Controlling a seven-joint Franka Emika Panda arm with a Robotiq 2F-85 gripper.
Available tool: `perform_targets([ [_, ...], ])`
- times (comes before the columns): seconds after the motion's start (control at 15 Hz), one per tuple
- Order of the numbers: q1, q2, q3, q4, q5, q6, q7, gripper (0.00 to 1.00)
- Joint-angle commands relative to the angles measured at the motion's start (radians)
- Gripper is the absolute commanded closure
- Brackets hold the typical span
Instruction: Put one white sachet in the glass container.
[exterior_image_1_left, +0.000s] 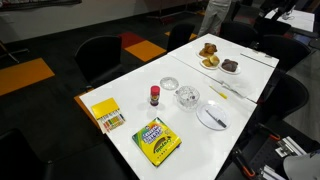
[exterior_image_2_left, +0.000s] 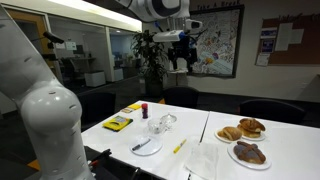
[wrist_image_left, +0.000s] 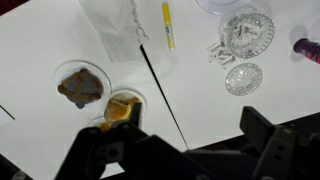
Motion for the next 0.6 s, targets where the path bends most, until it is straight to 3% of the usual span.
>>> perform_targets([
  [0.0,-0.027,0.067,-0.036,-0.008,0.044,0.105,-0.024,0.00],
  [0.2,-0.029,0.139,-0.074,-0.003,0.117,0.229,-0.020,0.00],
  [0.53,-0.018,0.325,-0.102,0.061,0.385,0.389,0.000,0.00],
])
